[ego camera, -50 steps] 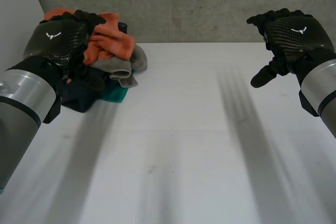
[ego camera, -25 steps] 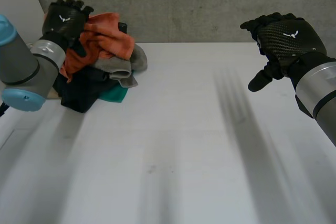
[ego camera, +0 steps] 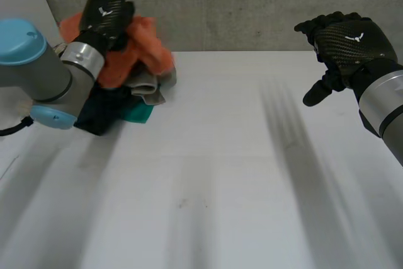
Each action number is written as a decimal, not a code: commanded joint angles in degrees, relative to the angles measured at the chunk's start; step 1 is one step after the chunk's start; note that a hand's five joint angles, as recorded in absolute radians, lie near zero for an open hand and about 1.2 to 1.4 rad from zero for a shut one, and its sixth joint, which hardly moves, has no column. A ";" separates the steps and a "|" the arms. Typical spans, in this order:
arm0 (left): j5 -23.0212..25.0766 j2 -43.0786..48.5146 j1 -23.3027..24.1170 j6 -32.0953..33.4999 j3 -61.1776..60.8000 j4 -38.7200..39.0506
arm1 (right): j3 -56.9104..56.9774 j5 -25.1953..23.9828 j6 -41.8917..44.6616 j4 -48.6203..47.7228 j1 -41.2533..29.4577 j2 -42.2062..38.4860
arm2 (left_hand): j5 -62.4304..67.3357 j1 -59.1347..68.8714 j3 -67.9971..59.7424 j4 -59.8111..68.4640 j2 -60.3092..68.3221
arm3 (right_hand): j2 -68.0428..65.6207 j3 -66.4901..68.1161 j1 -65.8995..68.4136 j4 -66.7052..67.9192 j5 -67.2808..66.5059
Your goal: Fold the laundry.
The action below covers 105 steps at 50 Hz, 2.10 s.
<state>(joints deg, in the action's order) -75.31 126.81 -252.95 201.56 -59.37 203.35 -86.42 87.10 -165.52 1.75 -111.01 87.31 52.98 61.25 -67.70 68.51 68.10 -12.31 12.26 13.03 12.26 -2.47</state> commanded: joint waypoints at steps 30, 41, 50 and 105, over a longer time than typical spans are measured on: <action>-2.72 -30.39 9.77 -2.58 -35.20 -11.92 | 2.92 -7.20 9.60 10.11 2.29 -5.21 | -50.58 -48.85 55.29 -56.11 -55.70 | 2.31 -2.26 -3.03 -2.26 2.47; -3.53 -28.99 -7.11 -1.96 -42.49 -11.49 | 8.54 -11.69 5.30 16.63 2.11 -19.88 | -49.41 -47.68 54.12 -54.93 -54.53 | -7.52 7.57 6.79 7.57 -7.35; 11.76 -23.81 -13.01 -1.61 -45.40 -10.61 | 19.27 -15.55 0.55 14.69 -0.17 -35.27 | -48.56 -46.83 53.28 -54.09 -53.68 | -13.41 13.46 12.69 13.46 -13.25; -10.03 -40.33 -4.57 -8.90 -27.99 -28.71 | 2.05 -7.47 35.44 17.67 9.94 12.97 | 17.02 18.75 -12.30 11.49 11.90 | -67.69 67.74 66.97 67.74 -67.53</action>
<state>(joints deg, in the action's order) -85.76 91.57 -257.12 199.20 -87.13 180.39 -83.60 79.47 -135.15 16.80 -101.92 94.54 55.62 66.52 -68.15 68.53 68.55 -67.32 68.24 64.60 68.78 -56.48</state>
